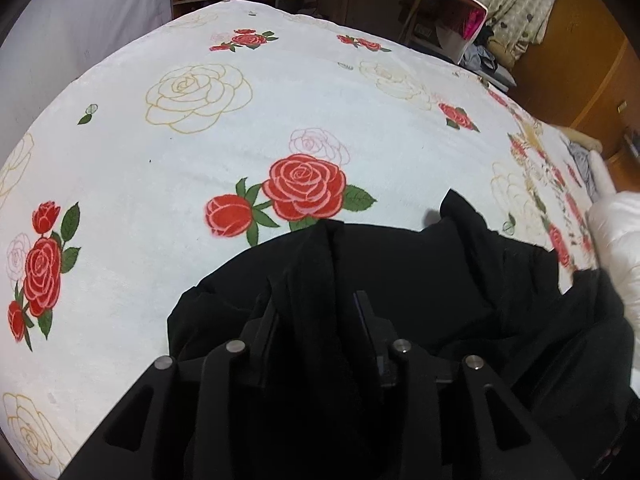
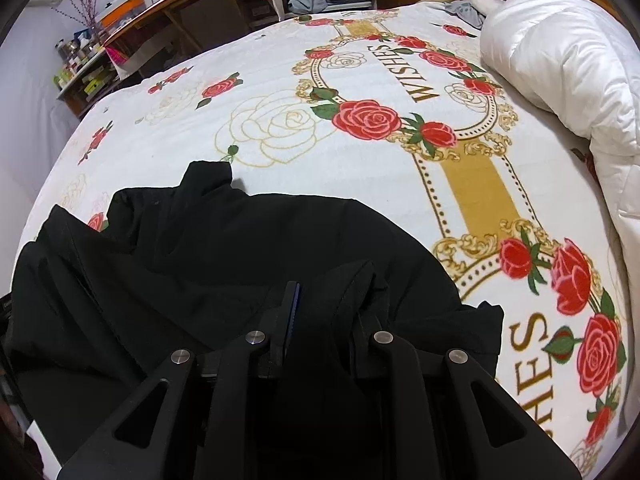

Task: Fold large clothes
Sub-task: 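Carry the held hem with both grippers over the coat toward the collar, then lower the hem onto the collar and open both grippers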

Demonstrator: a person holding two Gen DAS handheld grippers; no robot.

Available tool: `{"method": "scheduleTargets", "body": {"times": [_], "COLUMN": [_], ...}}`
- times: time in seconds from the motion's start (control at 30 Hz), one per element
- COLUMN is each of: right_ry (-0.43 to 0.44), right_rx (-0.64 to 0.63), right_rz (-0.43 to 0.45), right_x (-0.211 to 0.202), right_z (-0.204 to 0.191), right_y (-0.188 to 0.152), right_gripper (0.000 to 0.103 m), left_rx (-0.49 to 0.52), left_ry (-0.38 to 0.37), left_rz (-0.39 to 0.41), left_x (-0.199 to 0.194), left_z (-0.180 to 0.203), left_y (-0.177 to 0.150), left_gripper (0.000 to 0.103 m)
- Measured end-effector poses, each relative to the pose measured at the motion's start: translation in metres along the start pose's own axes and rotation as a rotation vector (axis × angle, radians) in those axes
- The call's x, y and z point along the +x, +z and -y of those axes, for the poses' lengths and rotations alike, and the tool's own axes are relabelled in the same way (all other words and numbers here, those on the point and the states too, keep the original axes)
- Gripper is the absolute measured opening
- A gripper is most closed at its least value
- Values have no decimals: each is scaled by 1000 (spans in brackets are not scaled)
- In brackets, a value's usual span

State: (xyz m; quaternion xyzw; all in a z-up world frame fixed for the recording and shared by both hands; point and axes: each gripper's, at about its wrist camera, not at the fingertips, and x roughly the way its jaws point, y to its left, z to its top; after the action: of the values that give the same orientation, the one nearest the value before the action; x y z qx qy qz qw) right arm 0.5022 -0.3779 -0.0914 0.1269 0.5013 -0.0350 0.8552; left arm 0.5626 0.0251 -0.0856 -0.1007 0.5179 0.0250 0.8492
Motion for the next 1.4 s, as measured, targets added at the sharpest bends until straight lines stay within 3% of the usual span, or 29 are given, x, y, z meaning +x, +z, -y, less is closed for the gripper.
{"method": "scheduleTargets", "body": {"times": [0.1, 0.2, 0.37, 0.5, 0.63, 0.73, 0.83, 0.93, 1.0, 1.07, 1.17, 1.3, 1.4], "right_ry": [27, 30, 15, -27, -70, -67, -123, -34, 44, 49, 21, -9, -95], "right_rx": [65, 60, 101, 96, 64, -75, -247, -406, -471, -494, -409, -285, -241], "right_rz": [7, 29, 95, 150, 278, 387, 420, 334, 213, 154, 64, 41, -40], "right_x": [-8, -21, -44, -66, -96, -122, -128, -109, -79, -52, -8, 24, 54], "right_z": [7, 4, 7, 5, 3, -11, -32, -53, -70, -80, -77, -61, -57], "right_y": [3, 6, 9, 11, 10, 2, -20, -49, -63, -69, -55, -22, 2], "right_gripper": [23, 28, 58, 59, 61, 62, 62, 62, 62, 62, 62, 62, 62], "left_rx": [-8, 42, 49, 85, 93, 161, 237, 291, 333, 391, 459, 424, 392], "left_ry": [-10, 26, 11, 49, 3, 4, -31, -47, -46, -10, 55, 127, 183], "left_rz": [31, 115, 156, 194, 180, 179, 161, 103, 50, 41, 14, 11, 19], "left_x": [-14, -38, -69, -89, -102, -107, -105, -85, -66, -49, -25, -9, 2], "left_z": [-6, -8, -18, -21, -22, -10, 7, 28, 44, 60, 72, 61, 49], "left_y": [4, 10, 16, 11, -2, -18, -43, -65, -77, -87, -92, -77, -62], "left_gripper": [44, 49, 54, 55, 56, 58, 59, 62, 62, 62, 62, 62, 62]}}
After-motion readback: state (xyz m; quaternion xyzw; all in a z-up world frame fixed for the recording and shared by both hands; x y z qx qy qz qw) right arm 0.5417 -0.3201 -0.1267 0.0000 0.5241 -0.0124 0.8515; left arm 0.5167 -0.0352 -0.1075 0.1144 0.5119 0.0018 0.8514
